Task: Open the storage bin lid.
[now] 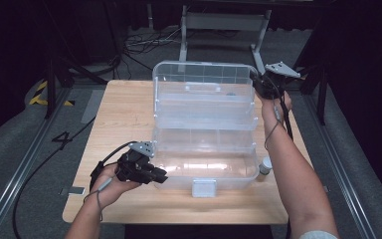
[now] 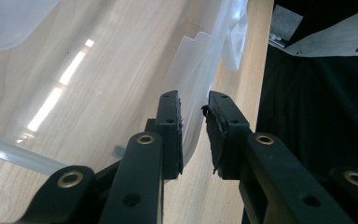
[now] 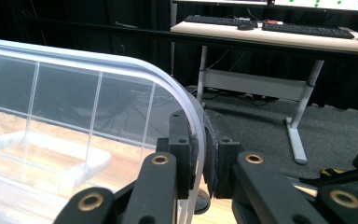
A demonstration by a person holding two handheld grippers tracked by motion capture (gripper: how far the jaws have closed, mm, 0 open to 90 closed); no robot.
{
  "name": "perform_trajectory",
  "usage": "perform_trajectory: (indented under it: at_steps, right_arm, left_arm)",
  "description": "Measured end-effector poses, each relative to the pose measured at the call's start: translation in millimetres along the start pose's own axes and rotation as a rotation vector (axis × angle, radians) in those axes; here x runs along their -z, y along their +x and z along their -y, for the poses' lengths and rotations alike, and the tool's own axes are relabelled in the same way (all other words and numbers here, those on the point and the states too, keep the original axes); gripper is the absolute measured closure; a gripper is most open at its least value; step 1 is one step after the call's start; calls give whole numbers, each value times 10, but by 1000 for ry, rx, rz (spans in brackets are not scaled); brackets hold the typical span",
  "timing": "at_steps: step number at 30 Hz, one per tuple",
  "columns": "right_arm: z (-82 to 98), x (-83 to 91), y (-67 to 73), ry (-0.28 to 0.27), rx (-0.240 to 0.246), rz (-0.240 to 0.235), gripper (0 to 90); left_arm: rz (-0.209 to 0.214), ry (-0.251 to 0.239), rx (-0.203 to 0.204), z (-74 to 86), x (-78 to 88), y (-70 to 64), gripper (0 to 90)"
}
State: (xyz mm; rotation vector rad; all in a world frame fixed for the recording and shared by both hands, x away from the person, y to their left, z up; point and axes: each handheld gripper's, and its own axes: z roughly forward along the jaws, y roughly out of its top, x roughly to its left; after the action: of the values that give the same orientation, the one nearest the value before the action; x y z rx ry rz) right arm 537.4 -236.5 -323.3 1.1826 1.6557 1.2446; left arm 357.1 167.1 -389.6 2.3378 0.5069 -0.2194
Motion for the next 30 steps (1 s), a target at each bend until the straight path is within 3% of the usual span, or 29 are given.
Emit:
perform_trajectory:
  at_steps: [15,30]
  right_arm:
    - [30,-241,-85,66,-8,-27,840]
    - [117,-387,-148,83,1,-55,838]
  left_arm:
    - [-10,-14,29,12,-3,-11,746]
    - [-9,-32,39,30,-6,-13,744]
